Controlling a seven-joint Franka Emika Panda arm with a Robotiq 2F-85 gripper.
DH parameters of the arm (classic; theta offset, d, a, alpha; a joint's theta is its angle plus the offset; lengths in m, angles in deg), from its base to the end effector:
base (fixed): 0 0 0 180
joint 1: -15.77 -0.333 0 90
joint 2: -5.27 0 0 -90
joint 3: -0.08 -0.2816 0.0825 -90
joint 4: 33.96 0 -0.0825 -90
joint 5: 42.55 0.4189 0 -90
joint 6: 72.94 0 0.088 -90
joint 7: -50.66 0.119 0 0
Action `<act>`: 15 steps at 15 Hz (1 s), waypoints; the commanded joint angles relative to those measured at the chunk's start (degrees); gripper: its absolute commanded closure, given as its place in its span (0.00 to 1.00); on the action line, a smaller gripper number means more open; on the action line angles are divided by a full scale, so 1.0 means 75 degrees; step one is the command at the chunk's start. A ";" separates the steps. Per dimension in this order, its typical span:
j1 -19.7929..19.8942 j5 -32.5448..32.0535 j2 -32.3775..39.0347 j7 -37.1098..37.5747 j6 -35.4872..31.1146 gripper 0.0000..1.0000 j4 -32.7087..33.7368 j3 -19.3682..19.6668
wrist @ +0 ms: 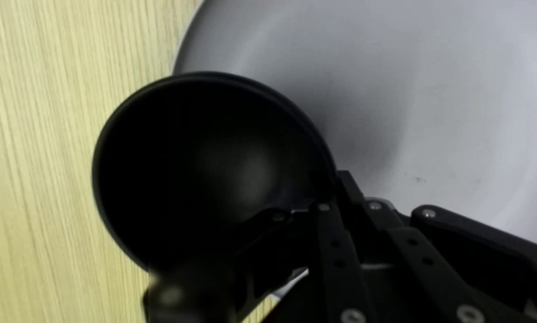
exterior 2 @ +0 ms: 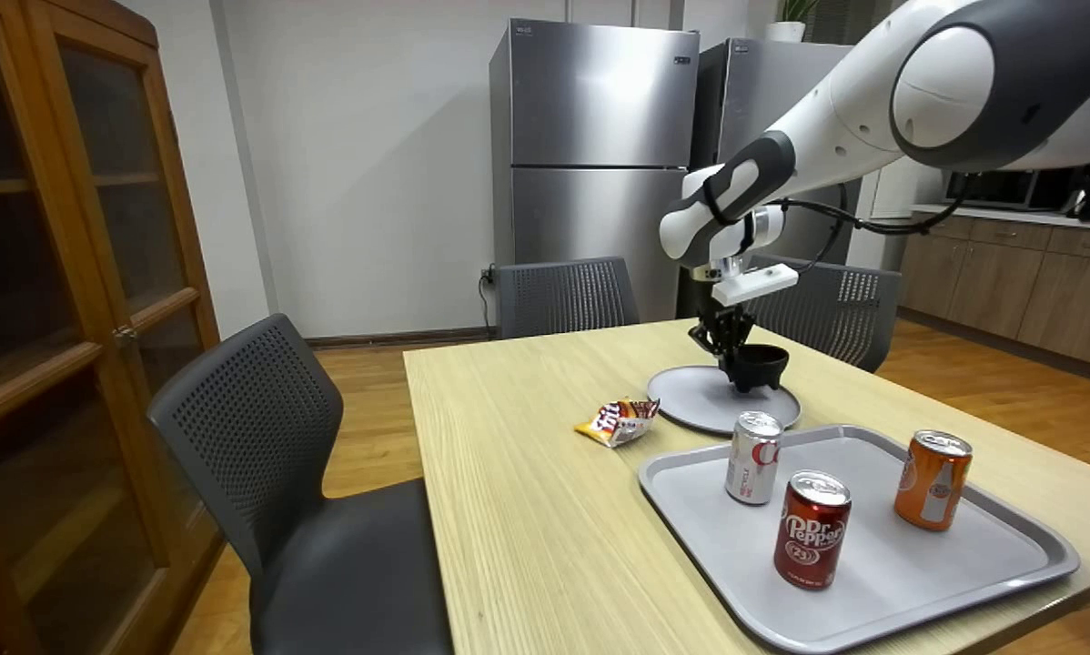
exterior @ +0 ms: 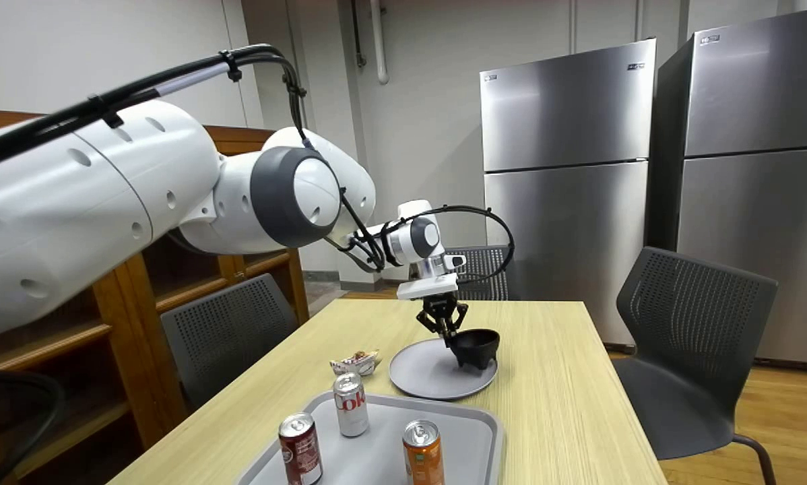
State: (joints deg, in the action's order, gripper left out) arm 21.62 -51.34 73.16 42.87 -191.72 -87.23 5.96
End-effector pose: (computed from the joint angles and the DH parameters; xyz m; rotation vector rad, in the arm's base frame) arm 0.7647 -0.1407 0.0979 2.9180 0.1023 -0.1089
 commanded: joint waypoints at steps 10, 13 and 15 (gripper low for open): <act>0.0108 -0.0016 -0.0442 -0.0475 0.0074 0.98 -0.0096 0.0004; 0.0246 -0.0004 -0.0549 -0.0467 0.0030 0.98 -0.0226 0.0062; 0.0360 0.0001 -0.0590 -0.0447 0.0019 0.98 -0.0292 0.0119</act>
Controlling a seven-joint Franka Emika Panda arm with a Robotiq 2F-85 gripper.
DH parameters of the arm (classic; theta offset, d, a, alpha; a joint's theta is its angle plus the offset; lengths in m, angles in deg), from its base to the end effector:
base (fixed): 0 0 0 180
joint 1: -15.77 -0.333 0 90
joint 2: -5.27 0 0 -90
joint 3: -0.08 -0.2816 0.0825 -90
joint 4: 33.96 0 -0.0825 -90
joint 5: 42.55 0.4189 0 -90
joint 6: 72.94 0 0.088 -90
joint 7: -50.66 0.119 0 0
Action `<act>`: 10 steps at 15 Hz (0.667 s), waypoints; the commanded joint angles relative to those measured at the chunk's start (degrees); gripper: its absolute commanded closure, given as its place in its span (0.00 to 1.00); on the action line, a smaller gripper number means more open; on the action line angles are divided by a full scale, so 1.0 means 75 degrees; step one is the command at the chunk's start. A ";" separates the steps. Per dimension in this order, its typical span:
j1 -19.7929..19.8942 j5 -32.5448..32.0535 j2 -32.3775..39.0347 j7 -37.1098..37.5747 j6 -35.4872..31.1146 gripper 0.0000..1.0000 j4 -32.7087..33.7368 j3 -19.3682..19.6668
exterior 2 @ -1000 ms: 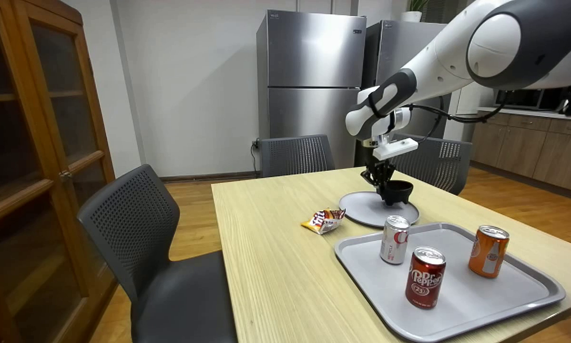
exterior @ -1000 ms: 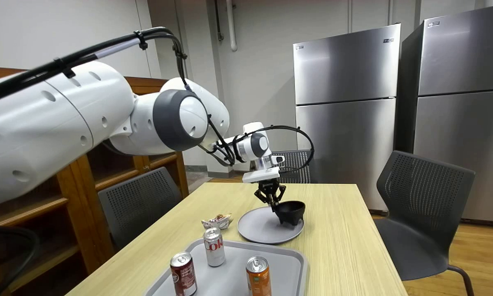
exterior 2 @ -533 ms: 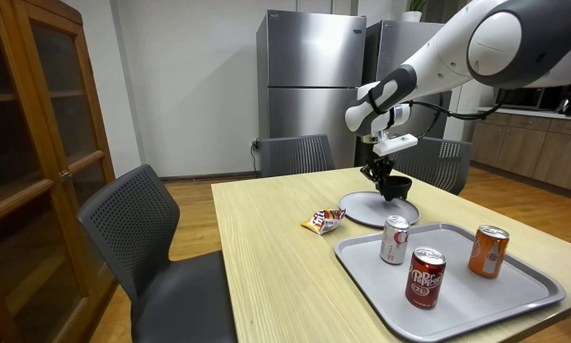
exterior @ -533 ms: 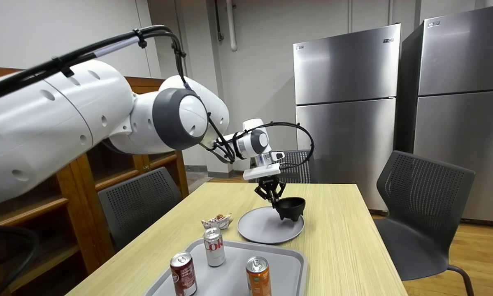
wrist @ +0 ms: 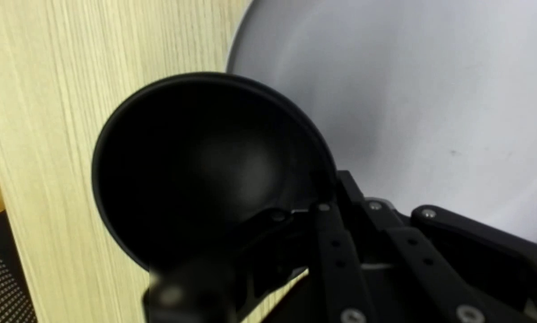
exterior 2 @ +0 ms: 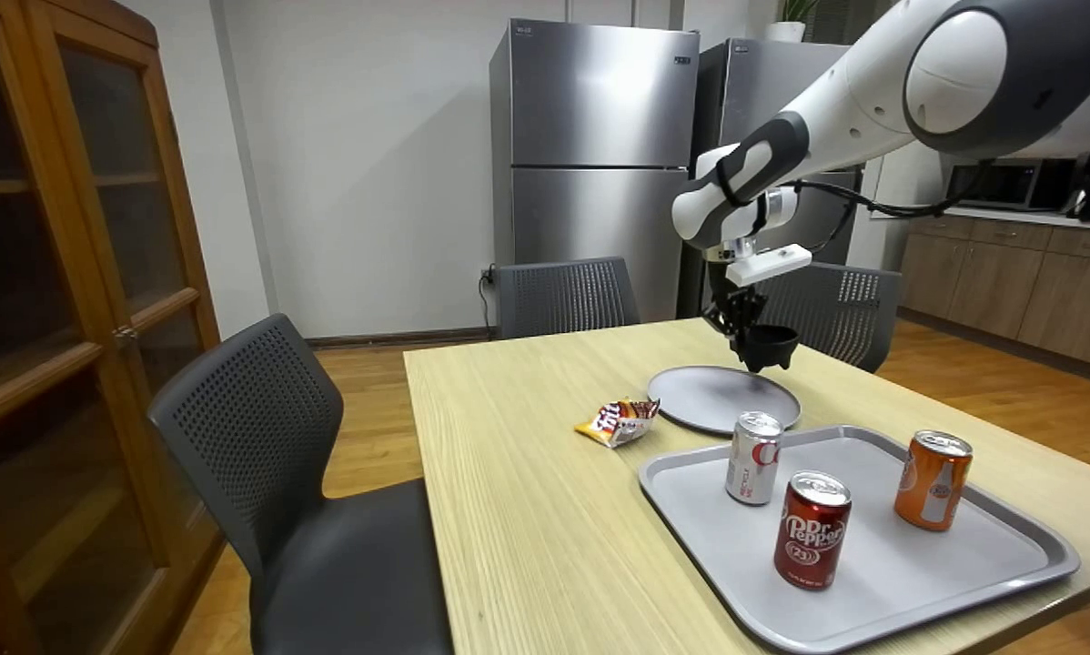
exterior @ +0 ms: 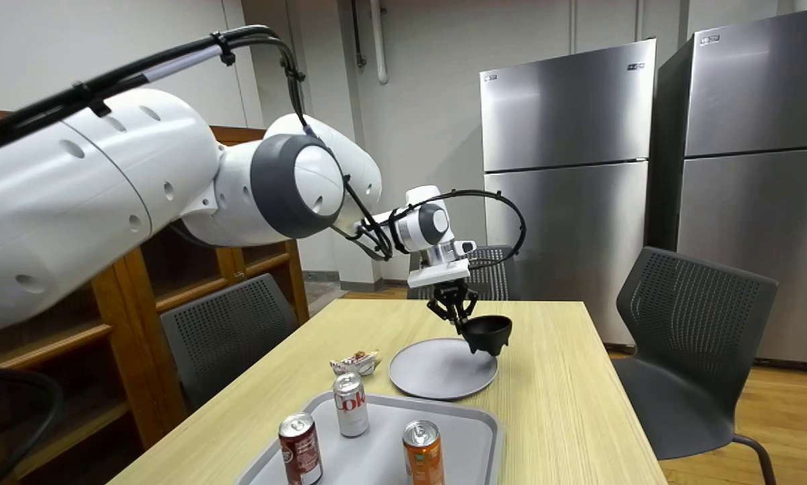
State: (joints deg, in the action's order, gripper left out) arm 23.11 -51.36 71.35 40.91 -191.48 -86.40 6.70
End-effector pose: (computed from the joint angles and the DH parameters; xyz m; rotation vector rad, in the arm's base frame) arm 0.7698 -0.1678 0.1300 2.9023 0.0999 -0.0618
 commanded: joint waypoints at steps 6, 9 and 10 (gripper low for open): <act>0.0573 0.0042 -0.0384 -0.0097 -0.0002 0.98 -0.0616 0.0131; 0.0778 0.0071 -0.0385 -0.0068 0.0008 0.98 -0.0761 0.0140; 0.0837 0.0077 -0.0392 -0.0059 0.0014 0.98 -0.0811 0.0139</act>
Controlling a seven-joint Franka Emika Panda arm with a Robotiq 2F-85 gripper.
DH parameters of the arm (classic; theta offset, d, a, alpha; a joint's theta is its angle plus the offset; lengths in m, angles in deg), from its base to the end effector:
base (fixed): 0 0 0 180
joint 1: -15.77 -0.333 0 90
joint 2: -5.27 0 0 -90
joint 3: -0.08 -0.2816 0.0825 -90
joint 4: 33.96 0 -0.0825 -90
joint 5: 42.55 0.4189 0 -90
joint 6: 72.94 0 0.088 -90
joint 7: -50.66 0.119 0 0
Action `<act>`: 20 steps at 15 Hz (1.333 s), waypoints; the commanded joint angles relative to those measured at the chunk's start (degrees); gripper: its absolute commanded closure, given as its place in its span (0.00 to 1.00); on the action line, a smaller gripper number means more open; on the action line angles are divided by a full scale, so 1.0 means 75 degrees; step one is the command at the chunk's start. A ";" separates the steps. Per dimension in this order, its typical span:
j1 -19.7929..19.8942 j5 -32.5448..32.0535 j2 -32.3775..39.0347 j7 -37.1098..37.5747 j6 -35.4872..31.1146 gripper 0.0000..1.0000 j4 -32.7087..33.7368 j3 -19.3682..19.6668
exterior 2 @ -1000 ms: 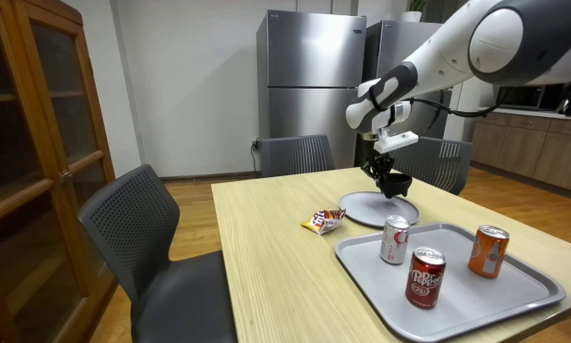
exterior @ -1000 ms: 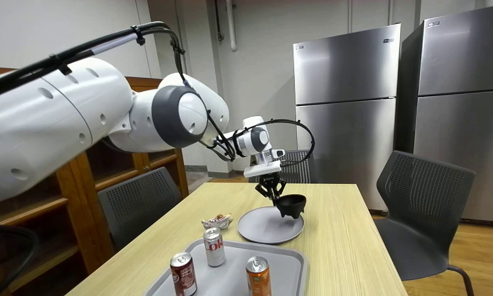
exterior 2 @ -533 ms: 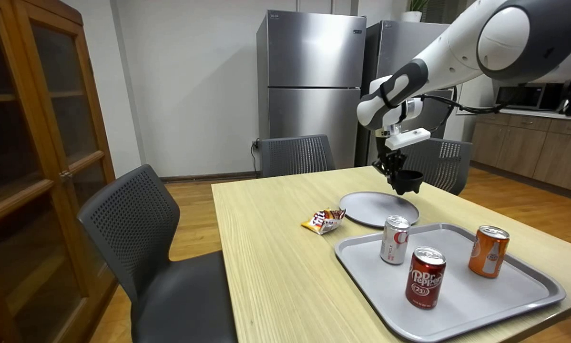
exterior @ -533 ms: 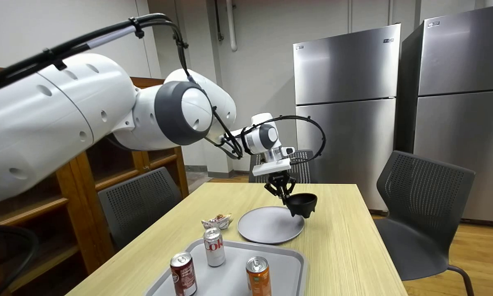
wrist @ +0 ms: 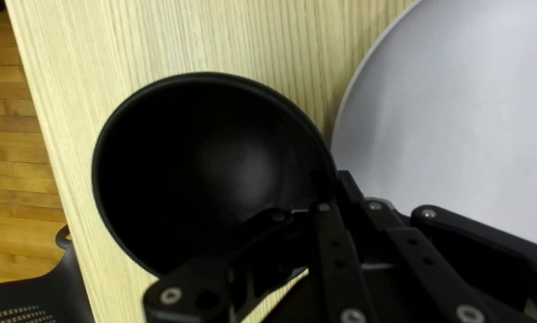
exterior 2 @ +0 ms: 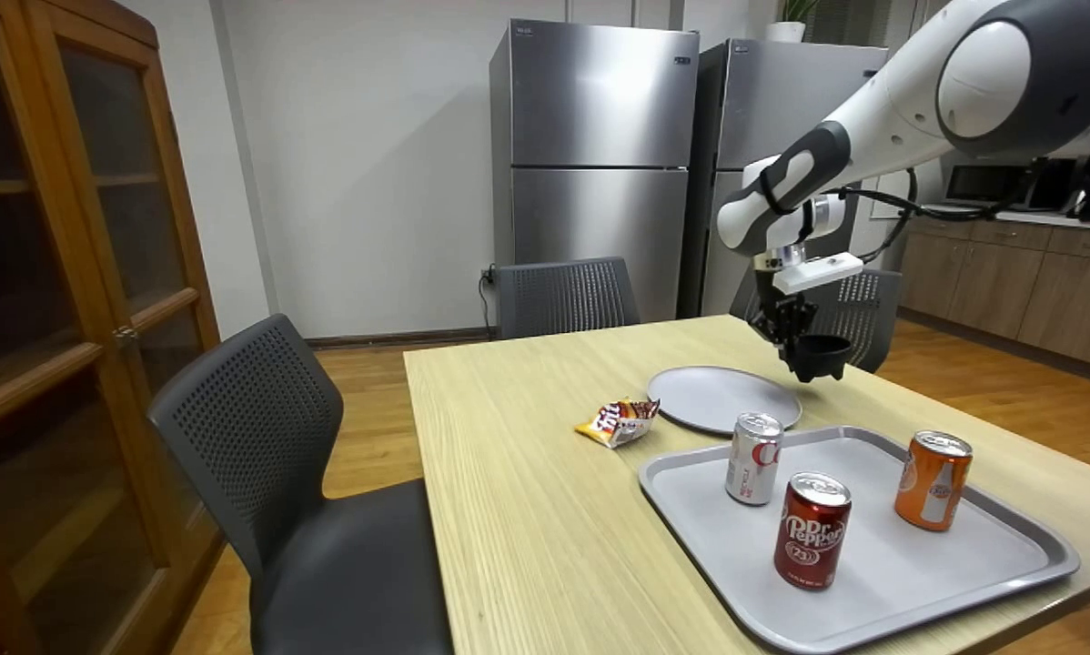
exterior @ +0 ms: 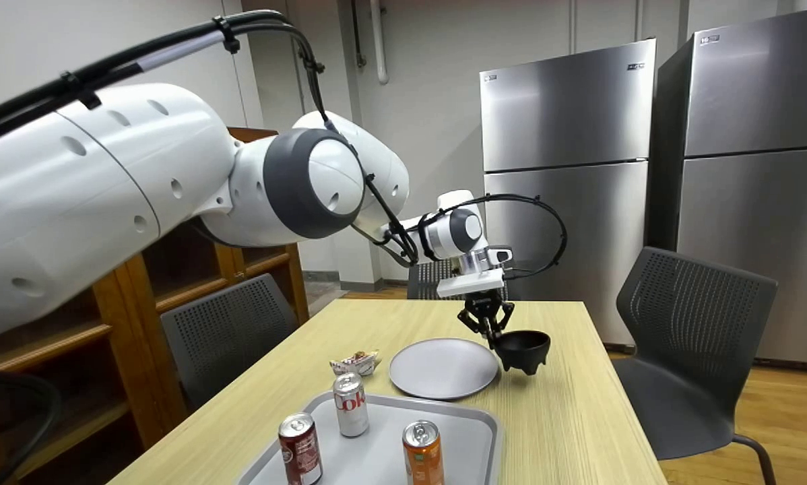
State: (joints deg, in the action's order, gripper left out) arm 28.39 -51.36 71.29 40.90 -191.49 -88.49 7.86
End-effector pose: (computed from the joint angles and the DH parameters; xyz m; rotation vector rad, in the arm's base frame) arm 0.7390 -0.2474 0.1144 2.8948 -0.0453 -0.1342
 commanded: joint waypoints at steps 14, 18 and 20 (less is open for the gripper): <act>0.0458 0.0053 -0.0652 -0.0045 -0.0064 0.65 -0.1207 -0.0024; 0.0419 0.0029 -0.1131 -0.0020 -0.0195 0.37 -0.1775 -0.0012; 0.0364 -0.0008 -0.1513 -0.0016 -0.0312 0.22 -0.2237 -0.0007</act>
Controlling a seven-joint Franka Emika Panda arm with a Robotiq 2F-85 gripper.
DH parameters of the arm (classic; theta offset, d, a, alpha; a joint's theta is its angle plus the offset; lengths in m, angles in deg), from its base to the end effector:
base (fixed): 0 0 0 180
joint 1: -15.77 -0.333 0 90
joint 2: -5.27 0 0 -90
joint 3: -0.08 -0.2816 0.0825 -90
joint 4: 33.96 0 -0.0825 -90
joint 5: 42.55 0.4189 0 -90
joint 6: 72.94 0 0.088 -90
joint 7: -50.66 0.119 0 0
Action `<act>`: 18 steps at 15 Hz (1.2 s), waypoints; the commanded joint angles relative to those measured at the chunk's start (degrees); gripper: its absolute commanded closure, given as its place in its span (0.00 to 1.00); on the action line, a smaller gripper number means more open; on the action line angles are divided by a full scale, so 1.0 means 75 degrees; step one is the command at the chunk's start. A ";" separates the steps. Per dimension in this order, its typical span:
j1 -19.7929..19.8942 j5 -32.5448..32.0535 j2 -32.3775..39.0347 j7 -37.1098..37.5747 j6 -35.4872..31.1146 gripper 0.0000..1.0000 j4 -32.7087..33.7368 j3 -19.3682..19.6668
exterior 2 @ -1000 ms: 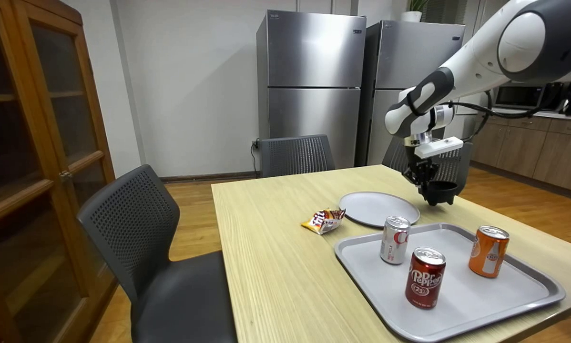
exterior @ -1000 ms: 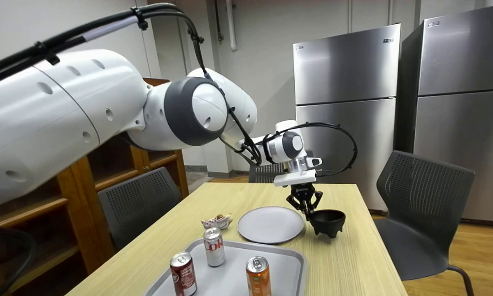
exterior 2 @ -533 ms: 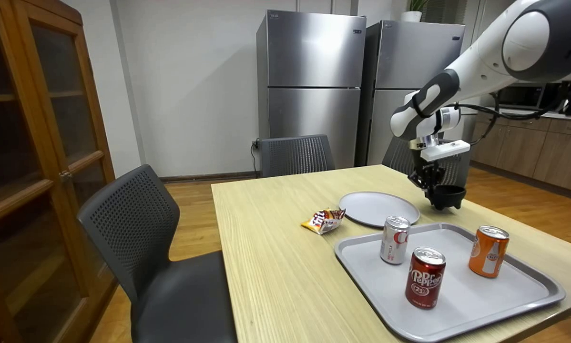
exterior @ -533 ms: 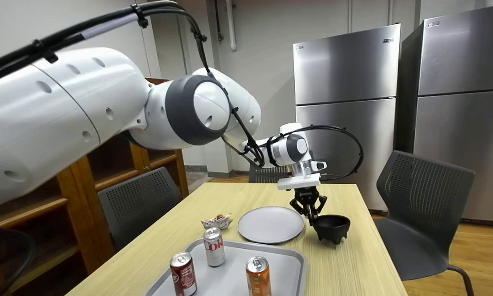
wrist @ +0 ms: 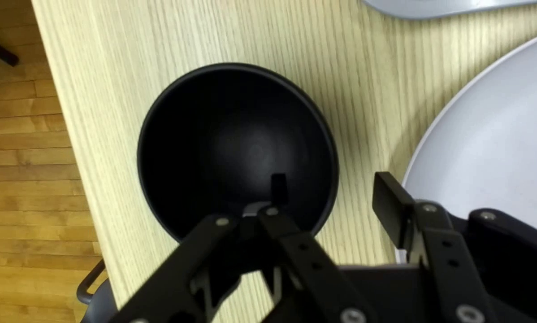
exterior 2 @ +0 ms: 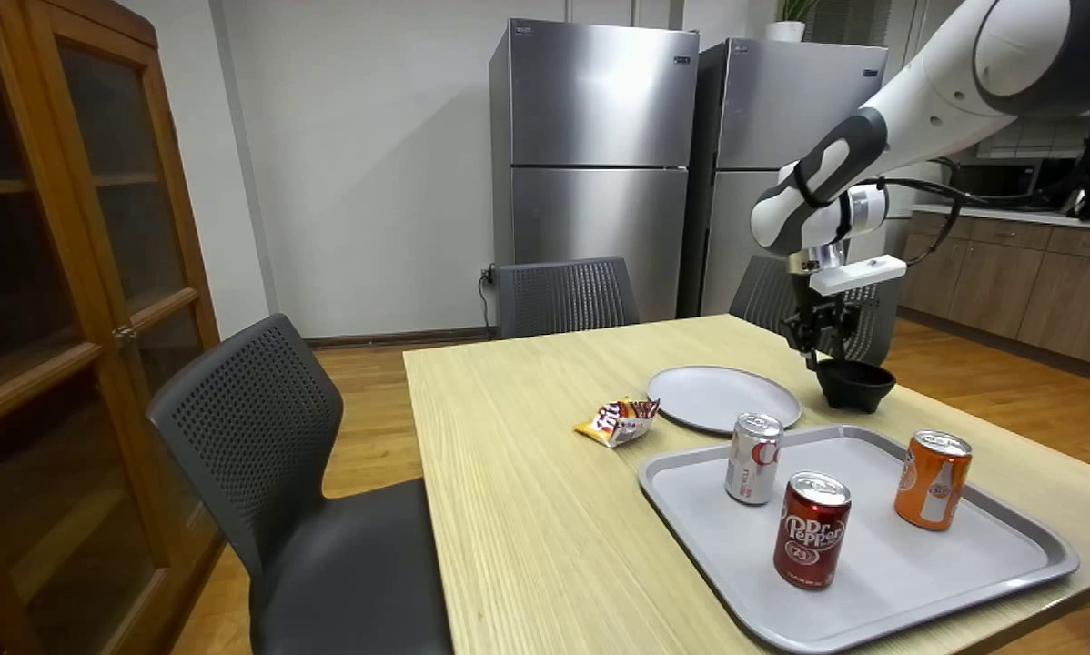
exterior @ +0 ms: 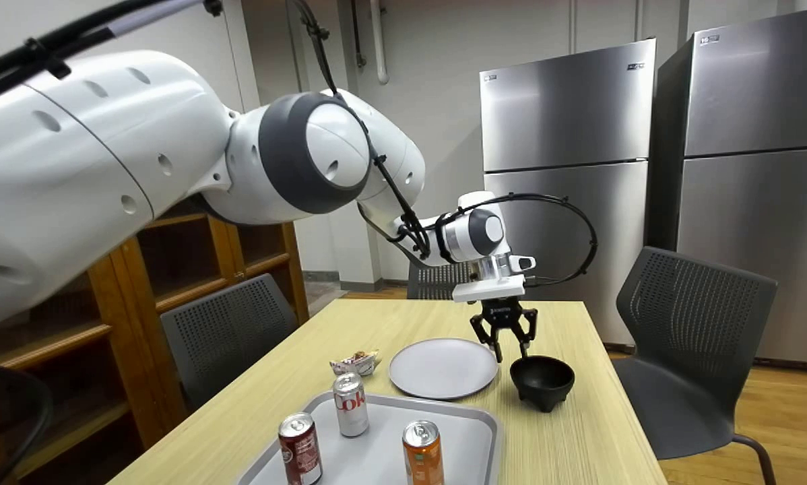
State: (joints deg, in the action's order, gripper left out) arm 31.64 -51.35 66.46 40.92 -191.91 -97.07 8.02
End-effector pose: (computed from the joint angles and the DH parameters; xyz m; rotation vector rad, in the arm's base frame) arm 0.7001 -0.2901 0.1083 2.9094 -0.1437 -0.2266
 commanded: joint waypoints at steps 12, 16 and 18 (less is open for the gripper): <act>-0.0784 -0.0190 -0.3708 -0.0246 -0.1375 0.00 -0.4868 -0.0144; -0.1071 -0.0135 -0.4408 -0.0151 -0.1368 0.00 -0.5814 -0.0317; -0.1308 -0.0181 -0.4673 0.0232 -0.1452 0.00 -0.6191 -0.0311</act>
State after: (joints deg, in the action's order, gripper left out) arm 23.59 -51.69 36.96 40.22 -200.82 -136.44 6.08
